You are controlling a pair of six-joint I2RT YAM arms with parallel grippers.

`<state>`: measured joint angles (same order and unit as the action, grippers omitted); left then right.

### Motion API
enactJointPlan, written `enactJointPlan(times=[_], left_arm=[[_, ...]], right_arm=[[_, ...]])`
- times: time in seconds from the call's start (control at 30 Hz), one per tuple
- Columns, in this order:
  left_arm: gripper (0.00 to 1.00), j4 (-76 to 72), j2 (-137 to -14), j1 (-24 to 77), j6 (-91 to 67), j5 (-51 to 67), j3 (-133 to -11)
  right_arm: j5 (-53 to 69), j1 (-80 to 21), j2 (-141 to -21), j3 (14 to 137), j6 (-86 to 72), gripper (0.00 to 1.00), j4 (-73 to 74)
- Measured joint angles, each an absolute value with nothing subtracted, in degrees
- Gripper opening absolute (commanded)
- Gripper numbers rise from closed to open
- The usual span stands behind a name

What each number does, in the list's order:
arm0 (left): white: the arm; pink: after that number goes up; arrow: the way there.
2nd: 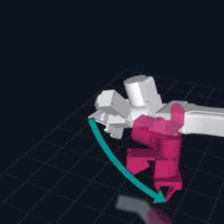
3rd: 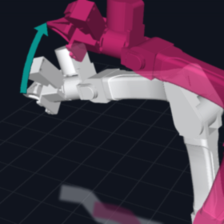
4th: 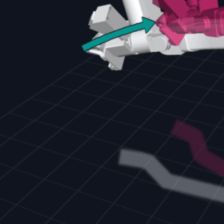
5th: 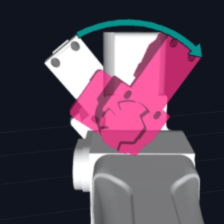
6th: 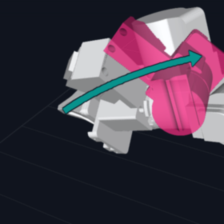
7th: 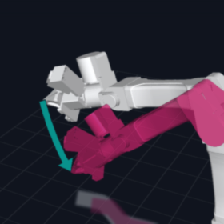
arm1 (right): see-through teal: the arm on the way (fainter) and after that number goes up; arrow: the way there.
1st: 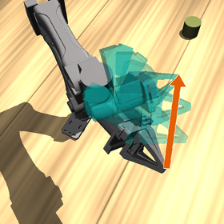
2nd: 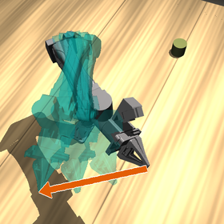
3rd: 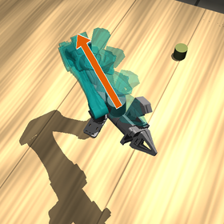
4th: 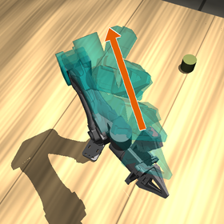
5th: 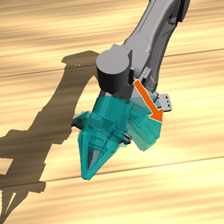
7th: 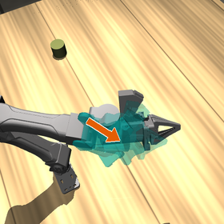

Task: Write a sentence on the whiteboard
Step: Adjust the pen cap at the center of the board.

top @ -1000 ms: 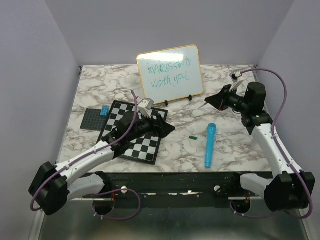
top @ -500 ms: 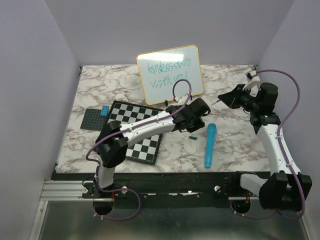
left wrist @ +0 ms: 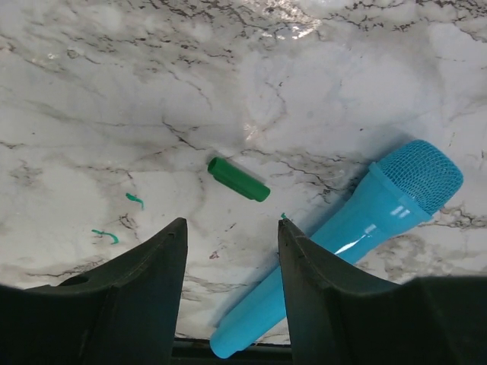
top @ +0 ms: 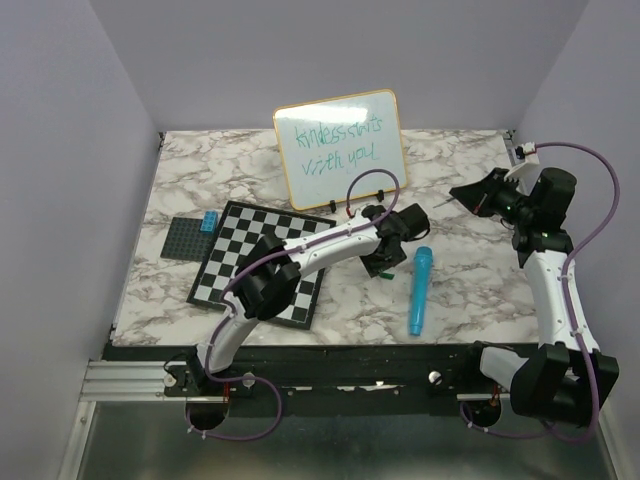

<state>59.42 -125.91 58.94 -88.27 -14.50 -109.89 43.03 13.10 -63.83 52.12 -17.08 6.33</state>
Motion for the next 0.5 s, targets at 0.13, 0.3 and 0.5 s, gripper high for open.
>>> enactJointPlan(times=[0.13, 0.3, 0.5], left_arm=[[0.59, 61.87, -129.12, 58.63, -88.68, -14.44, -114.85], [0.59, 63.48, -131.31, 58.35, -89.43, -14.00, -115.87], [0.58, 64.62, -134.41, 58.13, -89.89, -12.93, -118.78]], right_arm=[[43.83, 13.13, -63.83, 52.12, -17.21, 0.00, 6.31], [44.51, 13.15, -63.83, 52.12, -17.56, 0.01, 6.28], [45.21, 13.15, -63.86, 52.12, -17.74, 0.00, 6.17]])
